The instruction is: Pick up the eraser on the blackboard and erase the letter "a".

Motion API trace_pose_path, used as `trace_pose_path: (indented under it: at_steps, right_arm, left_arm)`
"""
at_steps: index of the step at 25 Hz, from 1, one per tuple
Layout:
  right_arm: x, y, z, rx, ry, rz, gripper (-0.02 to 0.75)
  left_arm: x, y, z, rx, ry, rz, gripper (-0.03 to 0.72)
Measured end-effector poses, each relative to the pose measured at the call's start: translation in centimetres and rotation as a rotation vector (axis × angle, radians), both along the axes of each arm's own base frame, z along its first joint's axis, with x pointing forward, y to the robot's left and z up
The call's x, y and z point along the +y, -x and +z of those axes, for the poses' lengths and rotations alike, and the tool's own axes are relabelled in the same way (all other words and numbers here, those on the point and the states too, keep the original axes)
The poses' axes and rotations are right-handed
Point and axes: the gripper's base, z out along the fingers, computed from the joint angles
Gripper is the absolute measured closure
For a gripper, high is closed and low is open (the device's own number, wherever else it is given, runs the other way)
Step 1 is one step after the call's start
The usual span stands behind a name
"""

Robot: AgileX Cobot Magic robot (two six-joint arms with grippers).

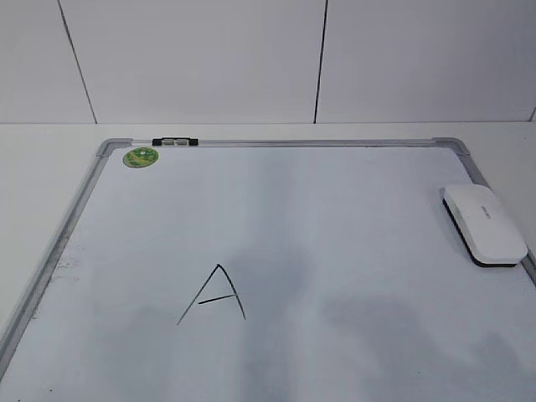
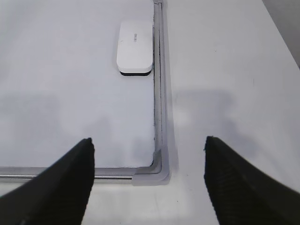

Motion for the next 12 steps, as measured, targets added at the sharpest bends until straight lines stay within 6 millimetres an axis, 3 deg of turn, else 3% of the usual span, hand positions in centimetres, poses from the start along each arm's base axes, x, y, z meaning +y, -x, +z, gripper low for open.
trace_pose_path:
  at_steps: [12]
  right_arm:
    - [0.00, 0.00, 0.00, 0.000, 0.000, 0.000, 0.159]
  left_arm:
    - [0.09, -0.01, -0.02, 0.000, -0.009, 0.006, 0.391]
